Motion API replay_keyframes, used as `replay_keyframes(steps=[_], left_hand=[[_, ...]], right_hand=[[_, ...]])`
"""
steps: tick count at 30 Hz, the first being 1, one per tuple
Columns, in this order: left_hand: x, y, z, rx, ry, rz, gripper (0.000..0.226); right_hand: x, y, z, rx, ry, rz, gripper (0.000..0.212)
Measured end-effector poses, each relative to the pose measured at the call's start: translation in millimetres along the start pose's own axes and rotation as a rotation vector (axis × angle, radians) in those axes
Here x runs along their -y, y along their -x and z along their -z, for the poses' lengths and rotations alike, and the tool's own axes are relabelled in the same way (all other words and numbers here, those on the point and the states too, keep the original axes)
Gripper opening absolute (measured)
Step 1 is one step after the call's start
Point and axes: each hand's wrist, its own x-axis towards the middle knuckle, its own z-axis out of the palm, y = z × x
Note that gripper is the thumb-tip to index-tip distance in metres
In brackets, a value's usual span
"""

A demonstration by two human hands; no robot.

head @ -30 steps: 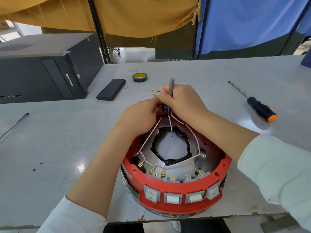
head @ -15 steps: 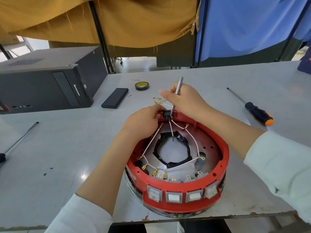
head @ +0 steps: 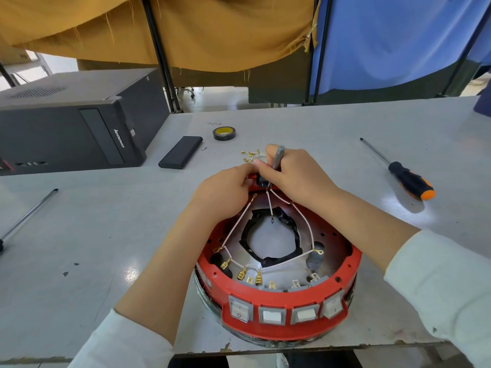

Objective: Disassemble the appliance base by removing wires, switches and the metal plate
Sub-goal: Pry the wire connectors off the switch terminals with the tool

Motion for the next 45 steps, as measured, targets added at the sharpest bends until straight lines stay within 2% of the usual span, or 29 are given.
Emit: replay_keyframes(steps=[7,15,19,30,39,45], left_hand=[[0,0,0,0.001,-0.007,-0.003,0.034],[0,1,-1,-0.004,-0.018,-0.011,0.036],[0,0,0,-0.003,-0.023,-0.004,0.037],[1,-1,-2,-0.018,-0.023,-0.011,0.034],[1,-1,0,0.004,-0.027,-0.014,0.044],[0,-1,-1,0.001,-0.028,-0.008,0.039]], right_hand=[[1,-1,0,-0.043,-0.042,0.021,0.042],[3,-4,-2,-0.004,-0.042,0.039,0.043],[0,-9,-4,-0.027,-0.115,-0.031,0.046],[7,-1,-2,0.024,0.030,0.067,0.042],[9,-24,-3,0.089,0.000,-0.125,0.042],[4,-11,-6,-0.061,-0.039,-0.082,0.045]])
